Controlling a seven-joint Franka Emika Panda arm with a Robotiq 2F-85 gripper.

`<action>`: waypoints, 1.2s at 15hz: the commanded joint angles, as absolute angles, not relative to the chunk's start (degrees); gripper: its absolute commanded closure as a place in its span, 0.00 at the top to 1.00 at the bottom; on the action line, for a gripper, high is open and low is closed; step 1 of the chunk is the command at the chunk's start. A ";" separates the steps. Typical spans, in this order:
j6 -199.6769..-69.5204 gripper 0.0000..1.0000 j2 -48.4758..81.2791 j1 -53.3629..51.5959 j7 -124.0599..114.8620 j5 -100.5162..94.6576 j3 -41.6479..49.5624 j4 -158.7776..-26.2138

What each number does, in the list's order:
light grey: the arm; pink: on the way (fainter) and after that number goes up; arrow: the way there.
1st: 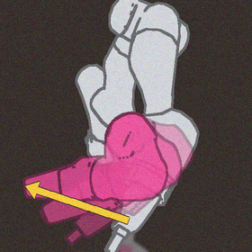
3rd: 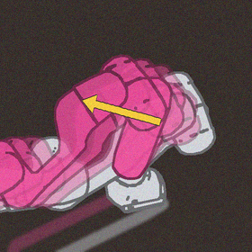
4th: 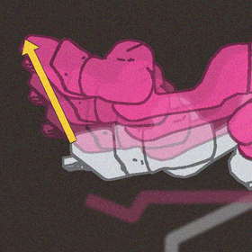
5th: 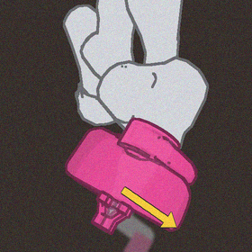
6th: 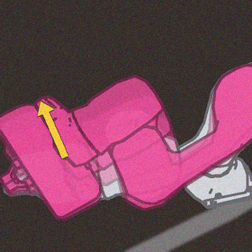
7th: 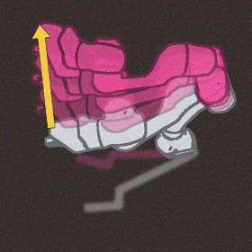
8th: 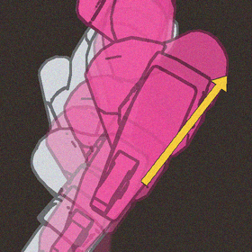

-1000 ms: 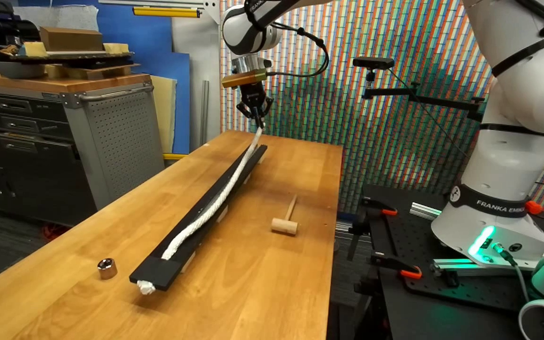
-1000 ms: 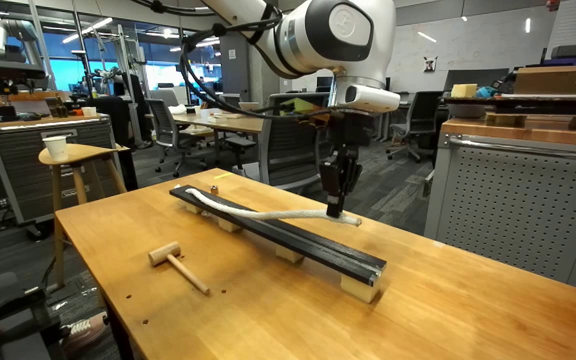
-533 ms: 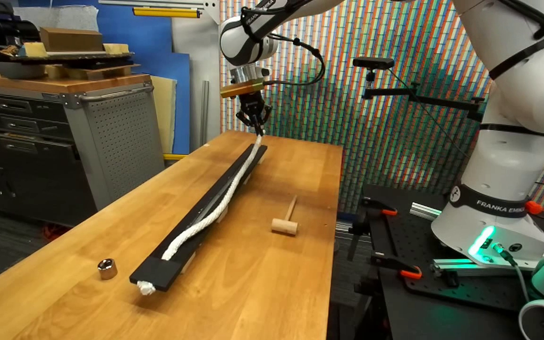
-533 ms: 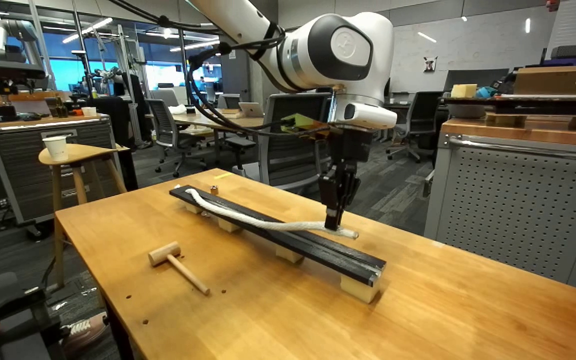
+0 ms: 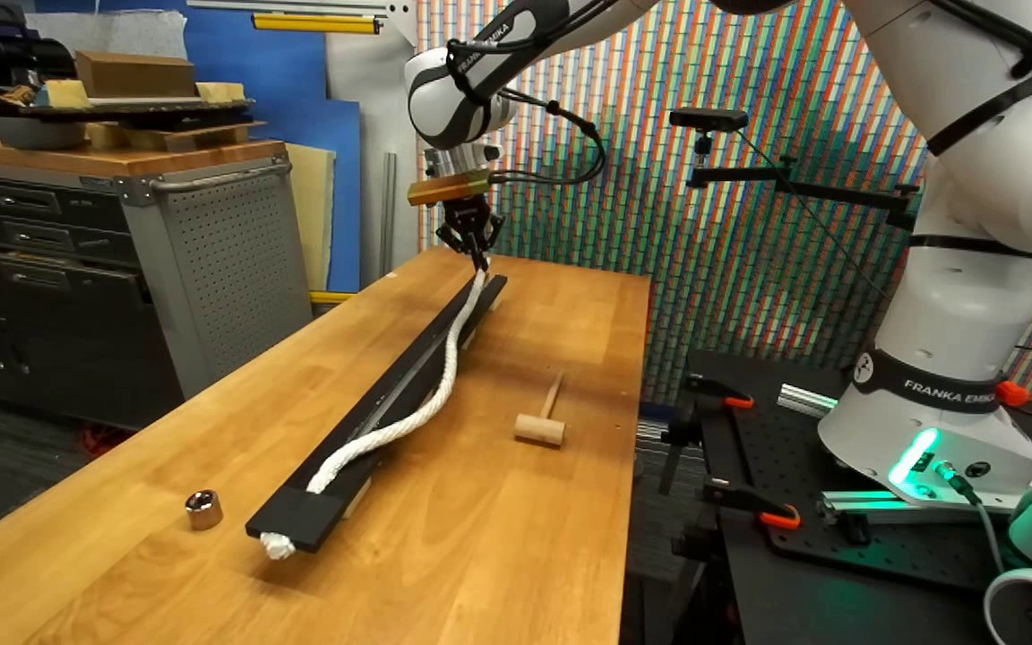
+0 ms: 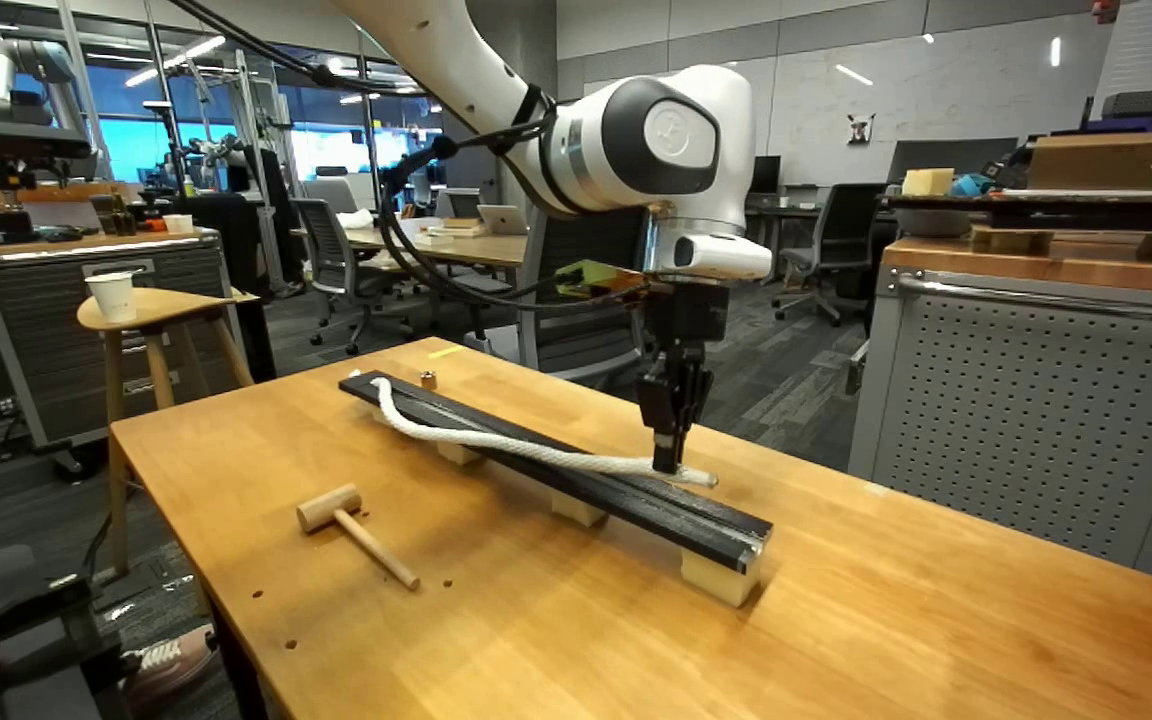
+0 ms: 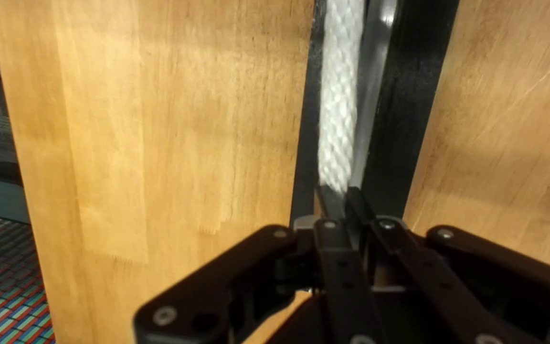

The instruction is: Put the rope into the hole of the black object on the table

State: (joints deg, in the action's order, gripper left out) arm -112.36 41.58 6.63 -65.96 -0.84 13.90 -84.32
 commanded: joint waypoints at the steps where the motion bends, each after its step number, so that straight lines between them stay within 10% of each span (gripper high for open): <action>1: -116.12 0.02 43.58 5.67 -69.57 -3.46 15.81 -83.36; 16: -117.32 0.02 47.36 6.30 -77.27 -4.07 16.68 -81.29; 17: -117.35 0.34 47.28 6.32 -77.27 -4.07 16.66 -81.33; 18: -117.65 0.35 47.18 6.30 -77.45 -4.12 16.73 -81.43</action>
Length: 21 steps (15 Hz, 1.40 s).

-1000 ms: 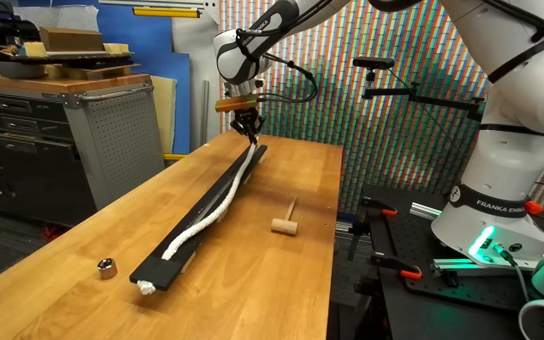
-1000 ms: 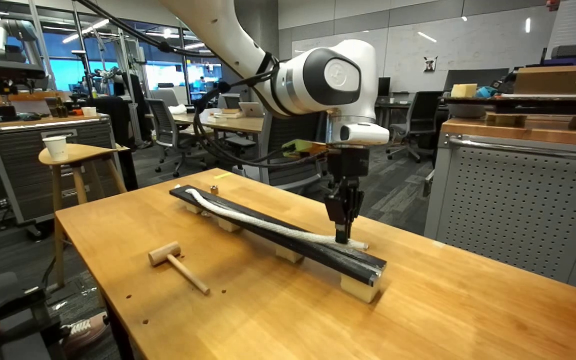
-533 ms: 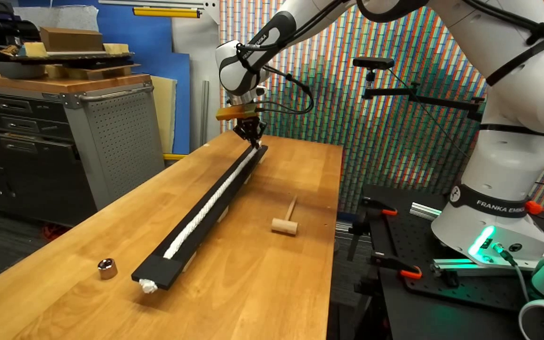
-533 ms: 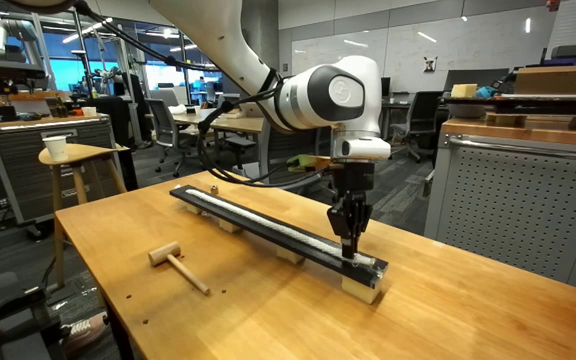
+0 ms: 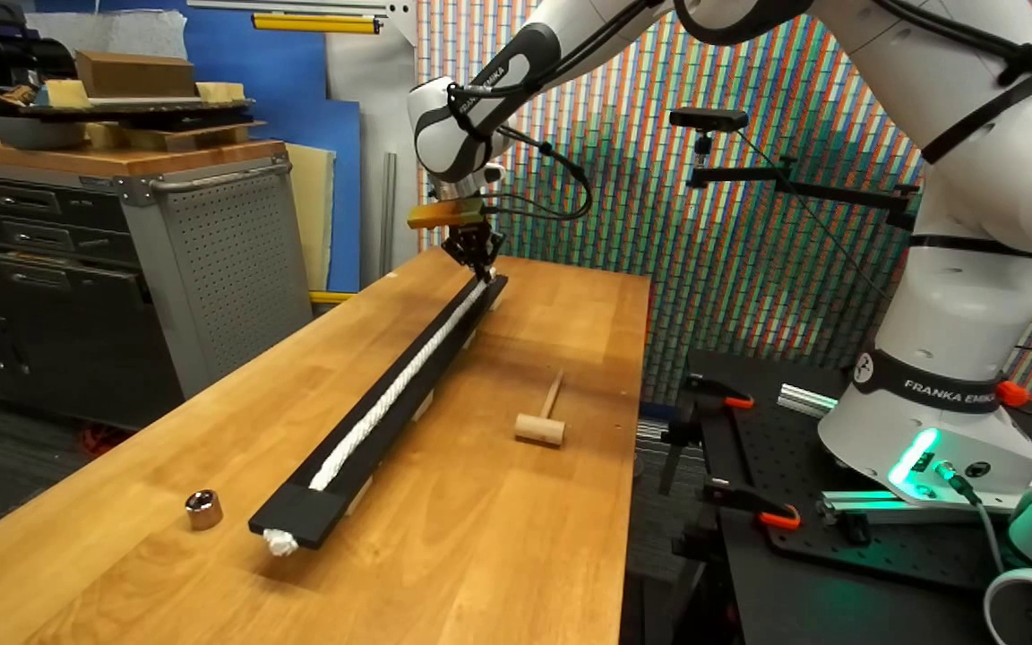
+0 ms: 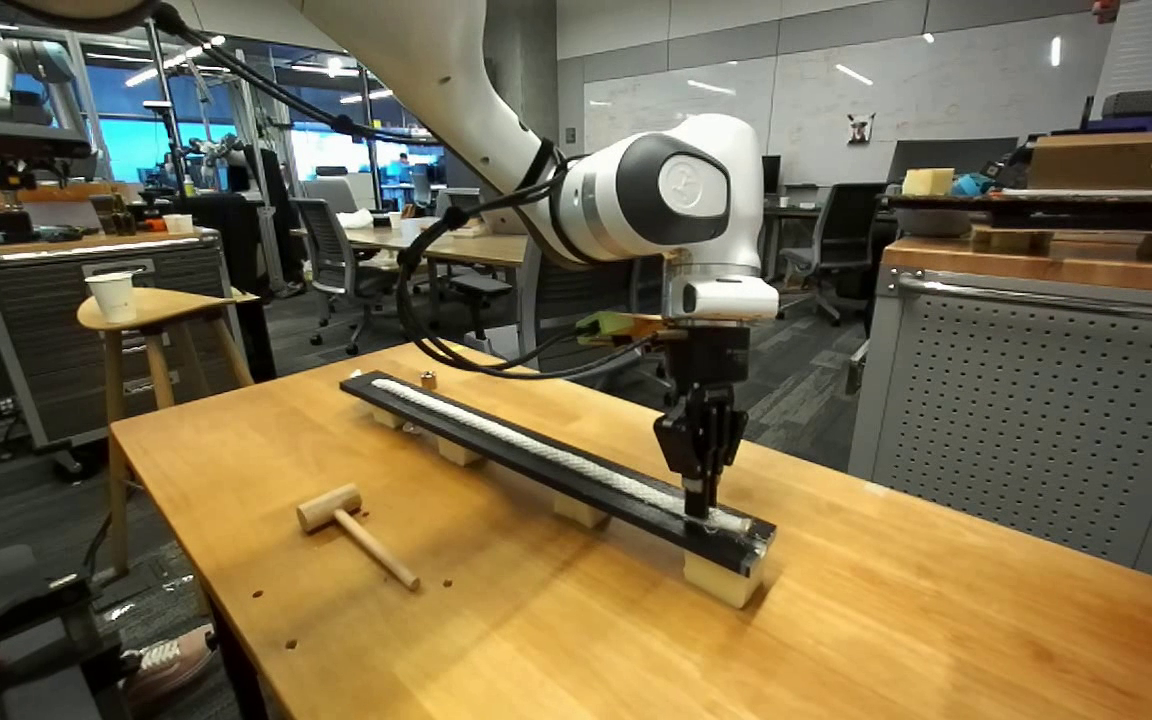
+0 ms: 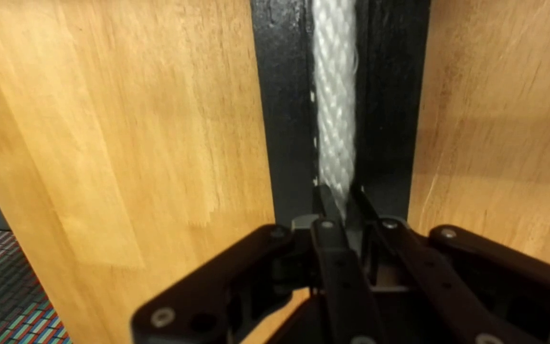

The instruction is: Put the rope into the hole of the black object on the table

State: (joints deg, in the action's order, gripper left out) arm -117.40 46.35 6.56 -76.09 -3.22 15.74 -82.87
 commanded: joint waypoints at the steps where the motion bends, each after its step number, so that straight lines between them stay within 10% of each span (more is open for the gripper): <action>1: -117.74 0.42 47.12 6.39 -77.44 -4.07 16.71 -81.46; 9: -117.84 0.99 46.17 6.95 -77.32 -3.70 17.11 -81.75; 21: -116.46 1.00 30.94 6.64 -58.24 -3.33 12.50 -87.85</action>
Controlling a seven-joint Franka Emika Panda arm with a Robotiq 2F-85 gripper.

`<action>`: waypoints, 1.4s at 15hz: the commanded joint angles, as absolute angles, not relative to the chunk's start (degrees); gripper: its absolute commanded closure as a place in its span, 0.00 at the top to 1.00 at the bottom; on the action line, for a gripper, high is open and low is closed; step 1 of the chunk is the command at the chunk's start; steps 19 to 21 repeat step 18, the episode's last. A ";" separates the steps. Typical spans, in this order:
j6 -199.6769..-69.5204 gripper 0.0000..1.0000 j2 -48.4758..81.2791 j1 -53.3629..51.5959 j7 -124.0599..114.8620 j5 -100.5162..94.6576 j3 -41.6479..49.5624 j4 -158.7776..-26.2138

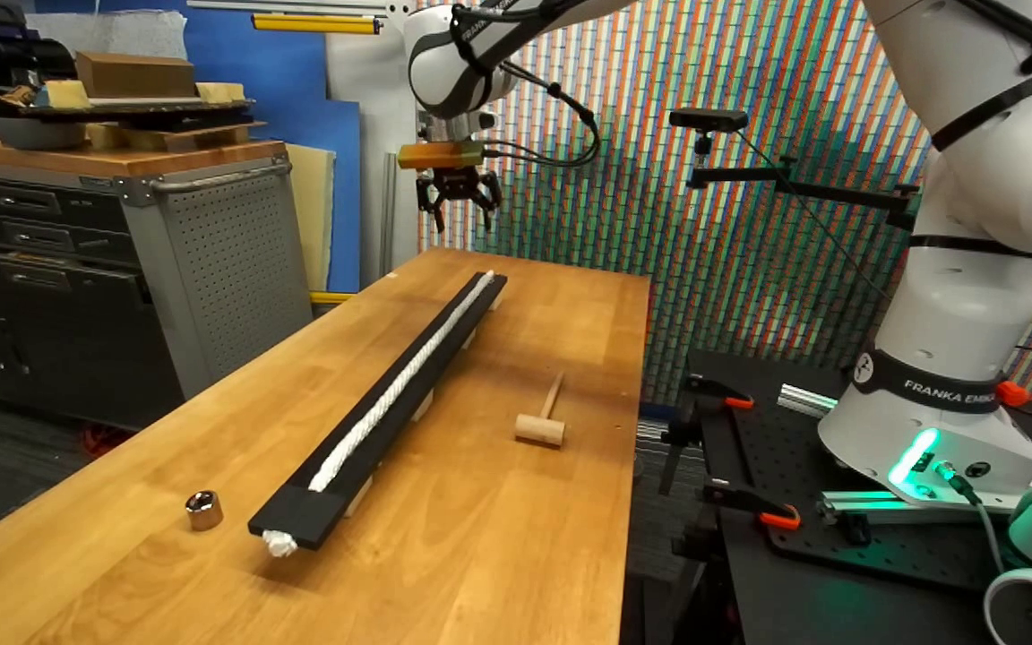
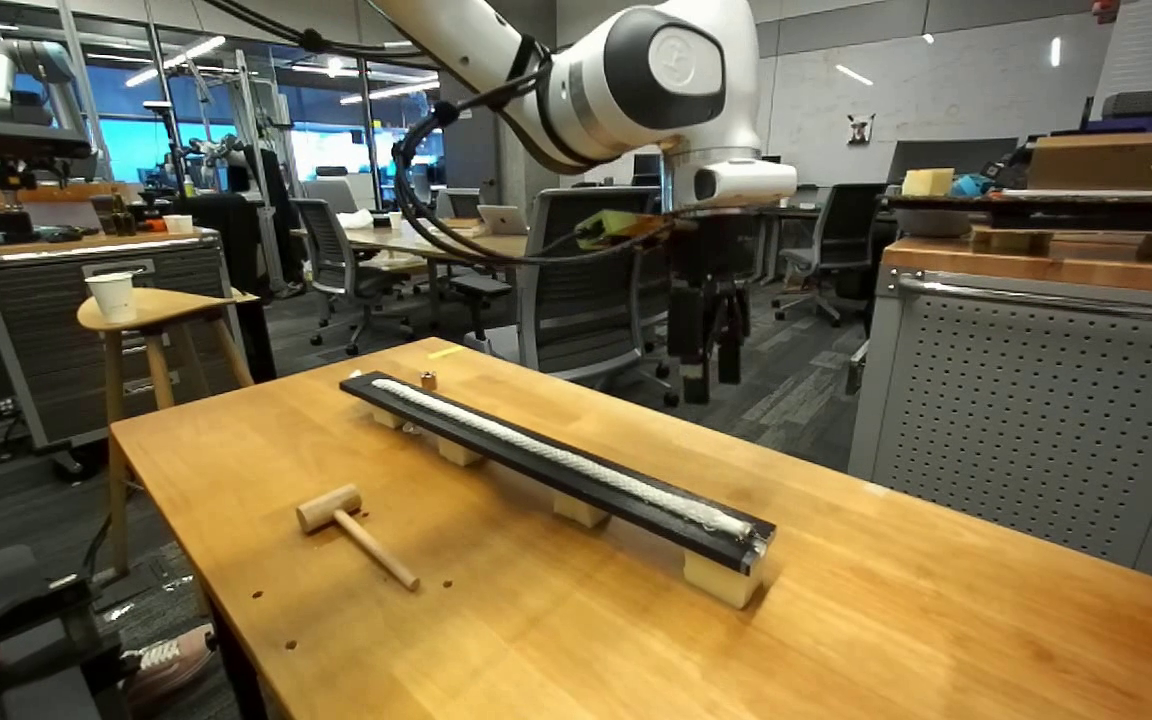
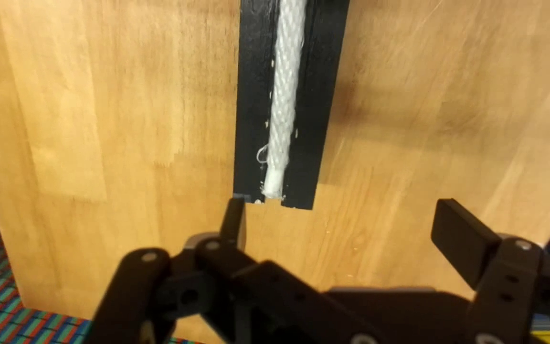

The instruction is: Put the rope into the hole of the black object on the table

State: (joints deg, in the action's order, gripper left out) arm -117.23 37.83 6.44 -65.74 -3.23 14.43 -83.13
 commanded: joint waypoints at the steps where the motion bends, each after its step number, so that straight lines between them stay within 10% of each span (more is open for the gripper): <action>1: -116.21 1.00 29.12 6.46 -55.53 -3.55 12.10 -88.93; 21: -114.71 1.00 17.60 6.06 -31.98 -3.08 10.61 -97.70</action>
